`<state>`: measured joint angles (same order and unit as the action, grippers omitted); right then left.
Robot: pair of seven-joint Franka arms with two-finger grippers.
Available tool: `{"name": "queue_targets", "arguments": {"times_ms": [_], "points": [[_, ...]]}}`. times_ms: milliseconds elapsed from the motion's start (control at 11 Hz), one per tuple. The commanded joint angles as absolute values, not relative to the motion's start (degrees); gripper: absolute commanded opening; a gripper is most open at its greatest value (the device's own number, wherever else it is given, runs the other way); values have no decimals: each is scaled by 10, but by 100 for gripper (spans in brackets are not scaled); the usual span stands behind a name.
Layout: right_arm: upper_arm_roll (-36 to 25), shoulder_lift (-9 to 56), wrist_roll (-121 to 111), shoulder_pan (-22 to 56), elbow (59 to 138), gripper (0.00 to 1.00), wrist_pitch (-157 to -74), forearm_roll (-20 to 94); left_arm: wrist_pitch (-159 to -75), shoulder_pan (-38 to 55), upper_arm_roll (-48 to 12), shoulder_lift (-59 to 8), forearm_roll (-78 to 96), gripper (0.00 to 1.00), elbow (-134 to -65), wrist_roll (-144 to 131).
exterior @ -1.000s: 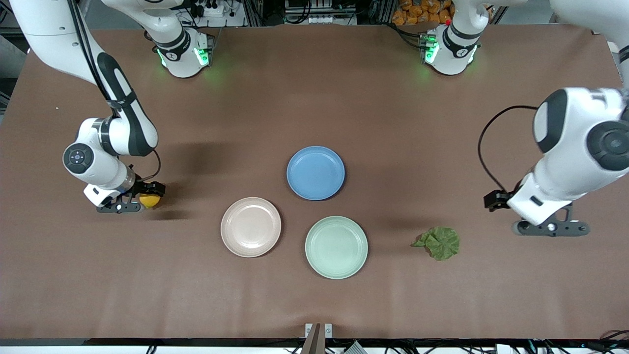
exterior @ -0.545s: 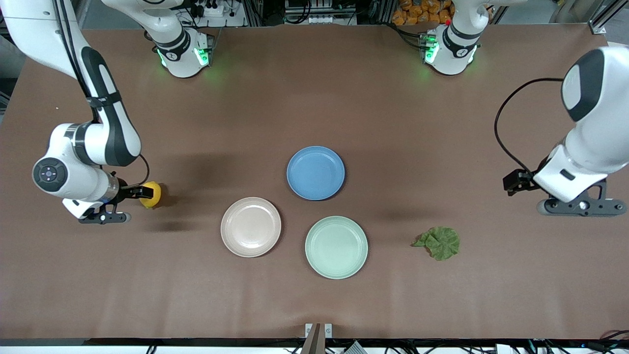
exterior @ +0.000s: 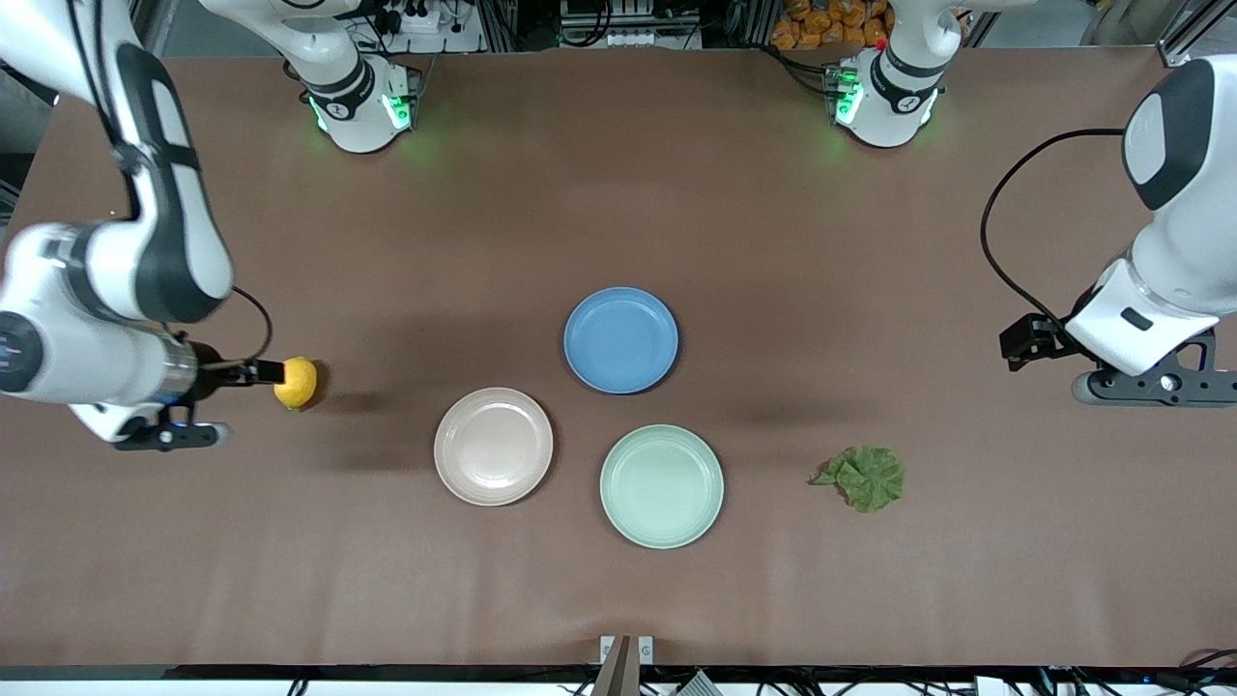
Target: Pick lemon and lettuce from plates
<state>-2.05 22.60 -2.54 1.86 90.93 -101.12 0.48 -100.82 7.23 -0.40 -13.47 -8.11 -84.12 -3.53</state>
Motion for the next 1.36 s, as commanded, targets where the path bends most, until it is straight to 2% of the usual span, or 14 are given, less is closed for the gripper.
{"name": "queue_targets", "arguments": {"times_ms": [0, 273, 545, 818, 1273], "points": [[-17, 173, -30, 16, 868, 100, -928, 18, -991, 59, -4, -110, -69, 100, -850, 3], [-17, 135, -31, 12, 849, 100, -868, 18, -977, 58, -3, -103, -69, 100, -851, 4], [-28, 134, -32, -3, 781, 100, -784, 14, -968, 57, -5, -97, -69, 100, -849, 4], [-31, 106, -48, -53, 779, 100, -778, 16, -955, 55, -2, -80, -59, 100, -850, 4], [-33, 95, -45, -64, 787, 100, -767, 12, -949, 45, -11, -60, -38, 100, -856, -1]]}}
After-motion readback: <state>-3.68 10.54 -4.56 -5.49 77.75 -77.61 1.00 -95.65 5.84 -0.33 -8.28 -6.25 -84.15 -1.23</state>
